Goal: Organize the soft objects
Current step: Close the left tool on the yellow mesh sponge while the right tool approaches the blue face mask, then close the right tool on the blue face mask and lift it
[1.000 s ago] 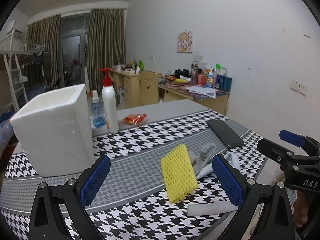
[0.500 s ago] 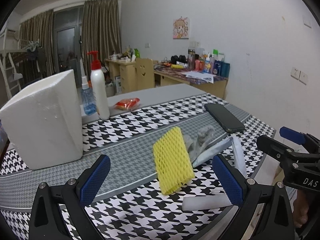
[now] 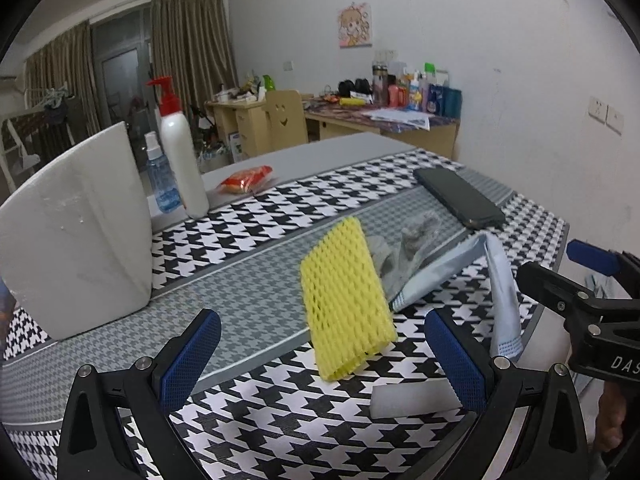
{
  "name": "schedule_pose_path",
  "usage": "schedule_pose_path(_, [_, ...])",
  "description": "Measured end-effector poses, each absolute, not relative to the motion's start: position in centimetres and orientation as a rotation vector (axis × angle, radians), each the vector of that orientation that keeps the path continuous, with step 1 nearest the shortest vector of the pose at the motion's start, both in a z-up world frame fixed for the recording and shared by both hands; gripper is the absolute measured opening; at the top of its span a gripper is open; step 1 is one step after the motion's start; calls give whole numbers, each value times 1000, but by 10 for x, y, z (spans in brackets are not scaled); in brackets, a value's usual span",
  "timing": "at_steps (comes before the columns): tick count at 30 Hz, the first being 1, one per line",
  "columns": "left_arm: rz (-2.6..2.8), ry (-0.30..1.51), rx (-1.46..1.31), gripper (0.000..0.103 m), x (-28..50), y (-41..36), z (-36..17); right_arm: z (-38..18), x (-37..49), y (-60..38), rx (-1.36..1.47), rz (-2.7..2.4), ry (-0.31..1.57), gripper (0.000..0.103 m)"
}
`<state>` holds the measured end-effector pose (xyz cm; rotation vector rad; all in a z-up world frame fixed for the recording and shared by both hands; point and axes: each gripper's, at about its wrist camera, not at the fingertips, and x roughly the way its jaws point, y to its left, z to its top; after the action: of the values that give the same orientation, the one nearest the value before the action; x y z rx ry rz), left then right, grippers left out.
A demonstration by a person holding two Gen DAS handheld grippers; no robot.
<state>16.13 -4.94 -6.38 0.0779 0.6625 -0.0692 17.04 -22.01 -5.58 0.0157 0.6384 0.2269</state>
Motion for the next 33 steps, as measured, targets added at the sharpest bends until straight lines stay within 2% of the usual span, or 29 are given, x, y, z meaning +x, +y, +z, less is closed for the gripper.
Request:
schedule_pose_path(11, [-49,706,110,101,175,-56,-75,-68,178,-227,39,227,676,97])
schedule_pose_path(17, [-58,747,76,80,183,-51,-82,-71,181,-225,45,241,691,97])
schedule_pose_path(21, [-90,759,36,57,184,-47,-83,-74,184,-223,44,247,705,97])
schedule_pose_path(25, [-119,776,19,46,187,-47,-86,-77,187,-220,38,255,717,97])
schedule_pose_path(27, [-130,782,9,36,187,-46,-87,-78,188,-218,38,258,722,97])
schedule_pose_path(33, [-137,782,-13,21,188,-42,-87,-79,191,-216,32,257,730,97])
